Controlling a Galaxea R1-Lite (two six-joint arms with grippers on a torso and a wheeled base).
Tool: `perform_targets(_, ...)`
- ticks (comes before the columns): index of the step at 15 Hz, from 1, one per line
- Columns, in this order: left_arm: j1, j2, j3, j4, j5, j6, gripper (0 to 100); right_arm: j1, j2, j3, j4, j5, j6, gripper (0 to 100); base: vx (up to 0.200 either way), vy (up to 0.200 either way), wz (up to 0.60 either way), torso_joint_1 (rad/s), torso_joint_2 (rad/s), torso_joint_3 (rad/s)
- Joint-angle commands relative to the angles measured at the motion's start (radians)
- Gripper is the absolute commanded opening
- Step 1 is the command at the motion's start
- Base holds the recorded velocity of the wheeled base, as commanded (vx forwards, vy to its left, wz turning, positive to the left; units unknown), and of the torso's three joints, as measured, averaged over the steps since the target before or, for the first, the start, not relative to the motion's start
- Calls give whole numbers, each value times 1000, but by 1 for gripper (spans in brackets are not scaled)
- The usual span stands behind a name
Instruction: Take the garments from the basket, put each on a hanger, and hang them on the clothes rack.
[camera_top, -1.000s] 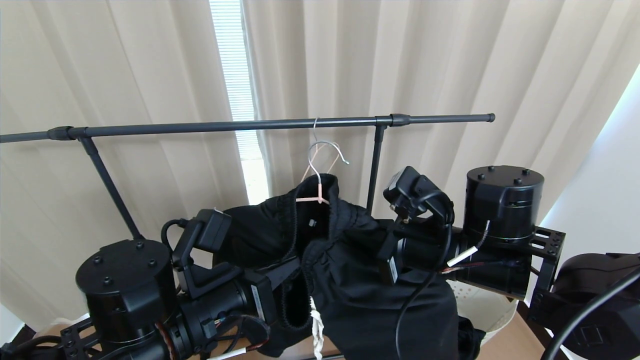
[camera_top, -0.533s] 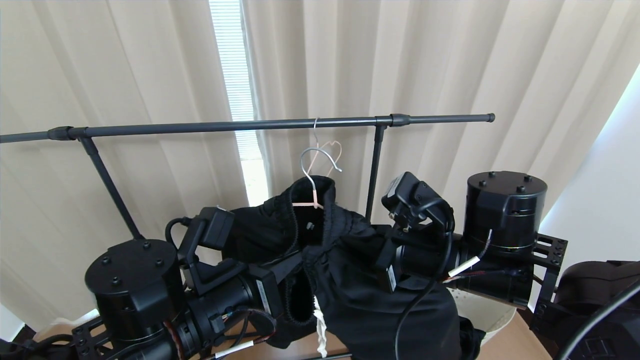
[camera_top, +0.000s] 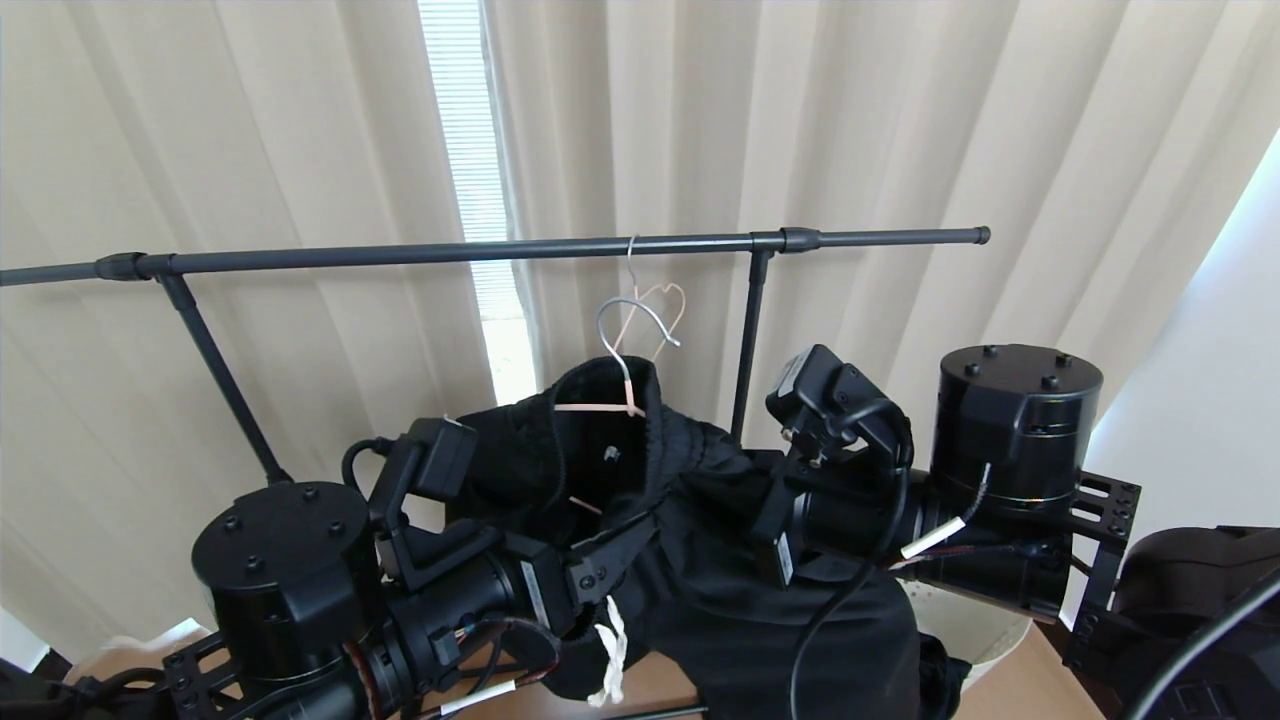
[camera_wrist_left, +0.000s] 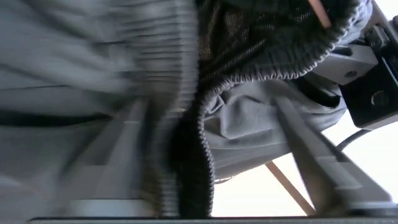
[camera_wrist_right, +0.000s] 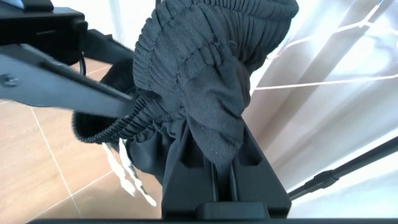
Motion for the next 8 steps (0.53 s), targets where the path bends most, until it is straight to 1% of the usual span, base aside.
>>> perform_targets(1, -1, -1, -3, -11, 8, 0, 100, 0, -1, 1, 0, 1, -1, 0, 0, 0, 0, 0, 0, 0)
perform_targets(3, -1, 14, 1, -72, 17, -3, 100, 0, -11, 3, 0, 1, 0, 0, 0, 0, 0, 0, 0, 0)
perform_targets(4, 0, 46, 3, -102, 22, -1, 100, 0, -11, 3, 0, 4, 0, 0, 0, 0, 0, 0, 0, 0)
perform_targets(6, -1, 56, 9, -137, 38, 0, 100, 0, -11, 3, -1, 13, 0, 0, 0, 0, 0, 0, 0, 0)
perform_targets(8, -3, 20, 32, -140, 43, 72, 100, -4, -9, 0, -1, 33, 0, 0, 0, 0, 0, 0, 0, 0)
